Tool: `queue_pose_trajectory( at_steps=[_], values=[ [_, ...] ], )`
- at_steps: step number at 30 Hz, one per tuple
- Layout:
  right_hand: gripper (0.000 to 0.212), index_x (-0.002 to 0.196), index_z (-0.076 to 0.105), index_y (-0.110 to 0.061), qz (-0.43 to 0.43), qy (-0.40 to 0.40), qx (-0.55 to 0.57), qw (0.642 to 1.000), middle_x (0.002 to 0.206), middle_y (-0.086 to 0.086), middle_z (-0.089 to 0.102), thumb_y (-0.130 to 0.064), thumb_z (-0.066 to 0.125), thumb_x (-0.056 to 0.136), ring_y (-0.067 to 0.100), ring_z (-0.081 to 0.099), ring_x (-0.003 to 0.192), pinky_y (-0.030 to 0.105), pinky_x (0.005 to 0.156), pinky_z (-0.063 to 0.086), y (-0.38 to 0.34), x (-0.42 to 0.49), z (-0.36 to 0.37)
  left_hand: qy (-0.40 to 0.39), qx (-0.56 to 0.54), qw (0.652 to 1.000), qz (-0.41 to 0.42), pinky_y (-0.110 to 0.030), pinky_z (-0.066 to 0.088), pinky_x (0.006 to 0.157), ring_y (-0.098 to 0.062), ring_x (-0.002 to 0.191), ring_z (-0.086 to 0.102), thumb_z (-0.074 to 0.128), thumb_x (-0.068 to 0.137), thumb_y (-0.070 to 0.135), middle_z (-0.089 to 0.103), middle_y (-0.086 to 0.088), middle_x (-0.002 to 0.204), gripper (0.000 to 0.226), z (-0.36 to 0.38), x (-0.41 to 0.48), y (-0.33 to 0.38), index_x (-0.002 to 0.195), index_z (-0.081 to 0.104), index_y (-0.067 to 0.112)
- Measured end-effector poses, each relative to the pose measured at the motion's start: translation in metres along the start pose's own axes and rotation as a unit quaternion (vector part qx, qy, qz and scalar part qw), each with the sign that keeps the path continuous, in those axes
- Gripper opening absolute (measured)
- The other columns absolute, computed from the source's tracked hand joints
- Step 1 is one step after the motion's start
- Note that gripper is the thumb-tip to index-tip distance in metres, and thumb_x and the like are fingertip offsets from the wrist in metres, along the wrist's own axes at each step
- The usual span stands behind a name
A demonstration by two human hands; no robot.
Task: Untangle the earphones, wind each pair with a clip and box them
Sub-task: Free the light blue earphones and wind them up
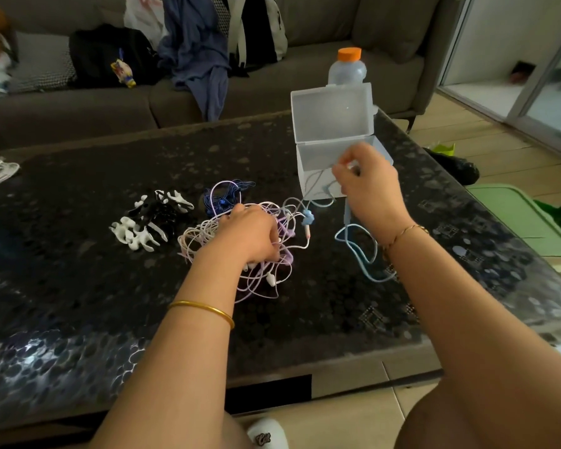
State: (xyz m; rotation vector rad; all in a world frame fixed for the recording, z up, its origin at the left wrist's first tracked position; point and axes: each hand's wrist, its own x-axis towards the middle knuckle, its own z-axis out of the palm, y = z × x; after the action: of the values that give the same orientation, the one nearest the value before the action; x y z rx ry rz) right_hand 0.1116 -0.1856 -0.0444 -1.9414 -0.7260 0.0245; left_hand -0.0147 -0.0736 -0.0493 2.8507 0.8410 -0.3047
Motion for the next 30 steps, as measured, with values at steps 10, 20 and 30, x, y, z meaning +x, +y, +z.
queue_pose_trajectory(
  at_steps=[10, 20, 30],
  values=[
    [0.005, 0.089, 0.051, -0.019, -0.042, 0.205, 0.135, 0.969, 0.069, -0.013, 0.049, -0.018, 0.052, 0.094, 0.006, 0.049, 0.064, 0.038, 0.070, 0.050, -0.025, 0.001, -0.020, -0.014, -0.003, 0.999, -0.030, -0.044, 0.036, 0.101, -0.027, 0.128, 0.035, 0.063, 0.087, 0.031, 0.053, -0.002, 0.124, 0.014, 0.004, 0.000, 0.004, 0.098, 0.068, 0.024],
    [0.004, 0.089, 0.058, -0.018, -0.070, 0.084, 0.101, 0.989, 0.076, -0.006, 0.056, -0.019, 0.056, 0.093, 0.013, 0.059, 0.072, 0.024, 0.070, 0.052, -0.025, -0.004, -0.030, 0.161, -0.246, 0.956, -0.001, -0.044, 0.043, 0.100, -0.020, 0.112, 0.054, 0.067, 0.085, 0.032, 0.058, 0.001, 0.118, 0.035, -0.022, -0.007, 0.024, 0.117, 0.057, 0.022],
    [0.021, 0.109, 0.064, -0.018, -0.028, 0.001, -0.031, 0.999, 0.084, -0.001, 0.059, -0.016, 0.055, 0.090, 0.006, 0.050, 0.064, 0.022, 0.059, 0.041, 0.001, 0.006, -0.060, 0.108, -0.375, 0.915, 0.104, -0.046, 0.054, 0.086, -0.019, 0.083, 0.067, 0.061, 0.089, 0.005, 0.067, -0.004, 0.089, 0.025, -0.019, 0.001, 0.068, 0.110, 0.055, 0.015]
  ],
)
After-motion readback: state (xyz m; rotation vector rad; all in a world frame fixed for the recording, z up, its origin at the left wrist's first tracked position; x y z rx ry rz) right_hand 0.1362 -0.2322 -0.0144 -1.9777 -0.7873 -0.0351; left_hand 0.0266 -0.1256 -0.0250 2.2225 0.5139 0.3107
